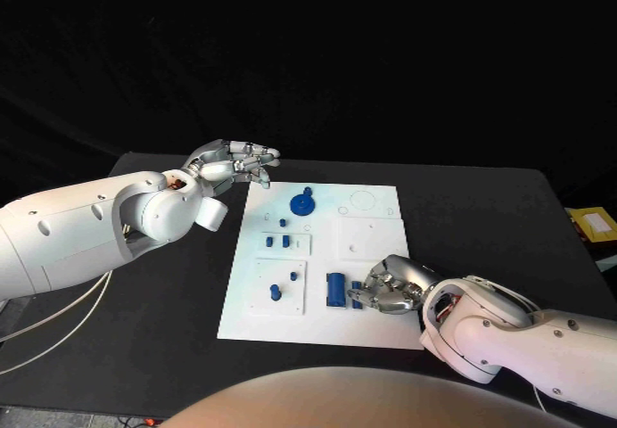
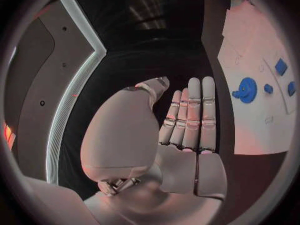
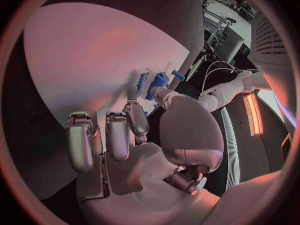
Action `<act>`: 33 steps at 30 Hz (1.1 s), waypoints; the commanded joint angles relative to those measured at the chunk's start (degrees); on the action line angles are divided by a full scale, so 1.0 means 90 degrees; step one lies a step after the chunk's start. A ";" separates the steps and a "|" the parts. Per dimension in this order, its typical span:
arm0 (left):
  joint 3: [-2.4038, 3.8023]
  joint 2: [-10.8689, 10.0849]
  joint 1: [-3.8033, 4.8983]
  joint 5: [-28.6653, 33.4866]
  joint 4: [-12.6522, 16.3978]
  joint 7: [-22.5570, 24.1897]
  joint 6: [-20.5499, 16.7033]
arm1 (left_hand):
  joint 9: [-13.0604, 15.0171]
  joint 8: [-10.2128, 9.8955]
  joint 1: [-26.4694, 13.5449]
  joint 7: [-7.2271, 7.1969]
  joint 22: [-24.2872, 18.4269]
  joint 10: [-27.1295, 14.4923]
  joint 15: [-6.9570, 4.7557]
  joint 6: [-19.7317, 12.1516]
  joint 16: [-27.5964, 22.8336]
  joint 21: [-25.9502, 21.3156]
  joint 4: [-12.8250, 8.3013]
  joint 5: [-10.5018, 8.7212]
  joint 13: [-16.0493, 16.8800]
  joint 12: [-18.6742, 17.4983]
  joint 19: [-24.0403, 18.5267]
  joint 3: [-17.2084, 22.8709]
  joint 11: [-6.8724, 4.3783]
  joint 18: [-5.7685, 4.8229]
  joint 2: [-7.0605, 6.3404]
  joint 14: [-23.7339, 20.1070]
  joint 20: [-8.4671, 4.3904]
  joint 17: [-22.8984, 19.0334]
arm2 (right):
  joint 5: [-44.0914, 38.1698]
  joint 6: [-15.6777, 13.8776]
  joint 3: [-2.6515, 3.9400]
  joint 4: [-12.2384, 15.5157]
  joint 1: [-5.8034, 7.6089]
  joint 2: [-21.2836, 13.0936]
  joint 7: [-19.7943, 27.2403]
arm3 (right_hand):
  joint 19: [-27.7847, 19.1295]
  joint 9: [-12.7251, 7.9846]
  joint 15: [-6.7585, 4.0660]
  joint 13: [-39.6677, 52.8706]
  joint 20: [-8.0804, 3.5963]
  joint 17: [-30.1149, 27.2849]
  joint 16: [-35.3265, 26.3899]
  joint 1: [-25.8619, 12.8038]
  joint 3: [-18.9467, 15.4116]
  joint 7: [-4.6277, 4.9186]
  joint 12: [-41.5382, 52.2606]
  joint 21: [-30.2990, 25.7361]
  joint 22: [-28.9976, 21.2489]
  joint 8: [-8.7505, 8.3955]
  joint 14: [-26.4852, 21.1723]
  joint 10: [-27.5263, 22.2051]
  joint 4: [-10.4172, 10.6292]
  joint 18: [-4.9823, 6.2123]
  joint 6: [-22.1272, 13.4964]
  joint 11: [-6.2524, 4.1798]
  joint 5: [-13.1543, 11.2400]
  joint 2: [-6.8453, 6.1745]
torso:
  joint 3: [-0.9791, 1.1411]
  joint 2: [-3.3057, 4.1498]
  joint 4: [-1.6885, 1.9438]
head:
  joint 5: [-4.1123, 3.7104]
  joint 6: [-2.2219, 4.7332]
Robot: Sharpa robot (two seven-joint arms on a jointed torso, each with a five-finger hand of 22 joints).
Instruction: Assemble the parts on the task board
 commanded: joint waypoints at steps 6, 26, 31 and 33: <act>0.0004 0.0012 0.0003 -0.0007 0.0010 0.0012 0.0107 | 0.0011 -0.0032 -0.0071 -0.0013 -0.0009 -0.0057 0.0019 -0.0044 -0.0044 -0.0024 -0.0016 -0.0011 0.0008 0.0011 0.0023 -0.0012 -0.0009 0.0083 0.0001 -0.0039 0.0031 0.0006 | -0.0107 0.0100 -0.0001 0.0025 -0.0008 0.0006 0.0115 | 0.0522 -0.0011 0.0001 0.0044 -0.0035 0.0644 0.0021 -0.0130 -0.0254 0.0023 -0.0042 -0.0030 0.1584 -0.0049 0.0466 0.0010 0.0020 -0.0069 0.0001 0.0022 -0.0103 -0.0014 | -0.0003 -0.0003 -0.0001 | 0.0007 0.0001; 0.0004 0.0018 0.0002 -0.0010 -0.0007 0.0023 0.0110 | 0.0012 -0.0033 -0.0080 -0.0012 -0.0014 -0.0062 0.0020 -0.0047 -0.0045 -0.0031 -0.0015 -0.0010 0.0008 0.0013 0.0026 -0.0014 -0.0008 0.0083 0.0009 -0.0039 0.0032 0.0008 | -0.0714 -0.0196 0.0022 0.0295 0.0080 -0.0194 0.0544 | 0.0601 -0.0053 -0.0024 0.0223 -0.0051 0.0808 0.0100 0.0998 -0.0465 -0.0016 0.0163 0.0155 0.1639 -0.0063 0.0501 0.0129 -0.0321 -0.0111 0.0084 -0.0014 -0.0586 0.0157 | -0.0007 -0.0013 -0.0004 | 0.0013 0.0001; 0.0004 0.0031 0.0002 -0.0011 -0.0008 0.0027 0.0118 | 0.0012 -0.0033 -0.0080 -0.0012 -0.0014 -0.0062 0.0020 -0.0047 -0.0045 -0.0031 -0.0015 -0.0010 0.0008 0.0013 0.0026 -0.0014 -0.0008 0.0083 0.0009 -0.0039 0.0032 0.0008 | -0.0823 -0.0075 0.0026 0.0291 0.0116 -0.0078 0.0575 | 0.0616 -0.0055 -0.0037 0.0283 -0.0061 0.0832 0.0113 0.1112 -0.0455 -0.0036 0.0247 0.0189 0.1650 -0.0052 0.0507 0.0171 -0.0382 -0.0119 0.0115 -0.0031 -0.0627 0.0145 | -0.0003 0.0004 0.0010 | 0.0012 0.0001; 0.0004 0.0032 0.0002 -0.0011 -0.0009 0.0027 0.0119 | 0.0012 -0.0033 -0.0080 -0.0012 -0.0014 -0.0062 0.0020 -0.0047 -0.0045 -0.0031 -0.0015 -0.0010 0.0008 0.0013 0.0026 -0.0014 -0.0008 0.0083 0.0009 -0.0039 0.0032 0.0008 | -0.0851 0.0028 0.0026 0.0269 0.0121 -0.0018 0.0568 | 0.0619 -0.0057 -0.0043 0.0296 -0.0066 0.0846 0.0120 0.1163 -0.0451 -0.0042 0.0263 0.0196 0.1652 -0.0050 0.0509 0.0180 -0.0414 -0.0120 0.0123 -0.0038 -0.0652 0.0133 | -0.0004 0.0004 0.0007 | 0.0014 0.0001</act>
